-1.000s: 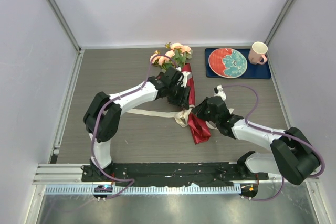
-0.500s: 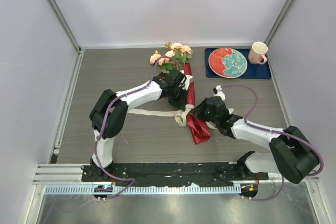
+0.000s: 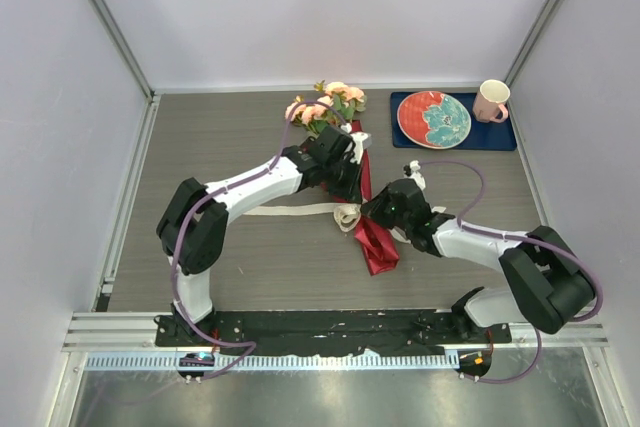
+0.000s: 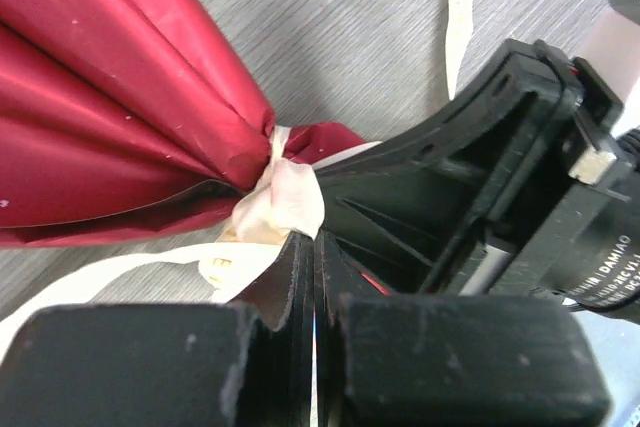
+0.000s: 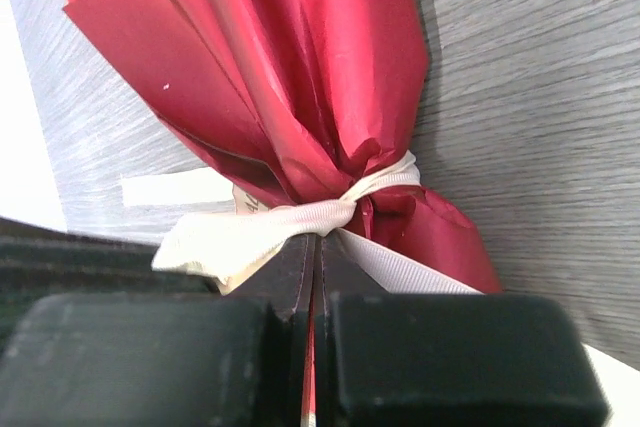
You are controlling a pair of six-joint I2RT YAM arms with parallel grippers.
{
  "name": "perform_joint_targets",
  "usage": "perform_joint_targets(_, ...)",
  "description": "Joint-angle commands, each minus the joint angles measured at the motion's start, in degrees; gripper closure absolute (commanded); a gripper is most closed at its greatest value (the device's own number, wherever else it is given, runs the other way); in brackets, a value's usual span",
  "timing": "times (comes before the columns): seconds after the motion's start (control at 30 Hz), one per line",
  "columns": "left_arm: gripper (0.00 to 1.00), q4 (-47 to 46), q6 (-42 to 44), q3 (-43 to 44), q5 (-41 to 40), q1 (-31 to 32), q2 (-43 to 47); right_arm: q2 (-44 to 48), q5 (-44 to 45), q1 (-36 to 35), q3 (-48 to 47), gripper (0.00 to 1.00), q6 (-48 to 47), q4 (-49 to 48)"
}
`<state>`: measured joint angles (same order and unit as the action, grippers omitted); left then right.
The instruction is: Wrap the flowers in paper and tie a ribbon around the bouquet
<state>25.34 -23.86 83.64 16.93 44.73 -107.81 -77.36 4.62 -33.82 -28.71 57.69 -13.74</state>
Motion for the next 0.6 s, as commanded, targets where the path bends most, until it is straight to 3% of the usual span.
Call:
perform_joint_targets(0.0,1.00,-3.81,-2.51,-1.37,1.97,1.15,1.29,-1.82,-1.19,2.00,-2.93,1.00,4.79,-2.17)
perform_joint_targets(0.2,1.00,-7.32,-4.00,-4.97,2.06,1.76,1.37,-2.53,-3.83,3.32,-2.76,0.99,6.38,-1.91)
perform_joint_targets(0.4,1.00,-7.85,-4.09,-5.15,1.71,1.68,1.37,1.85,-3.83,4.20,-0.65,0.74,3.84,3.71)
perform_joint_targets(0.57,1.00,-8.20,-4.09,-5.50,1.62,1.68,1.64,6.16,-4.80,4.56,-0.38,0.66,1.11,8.46)
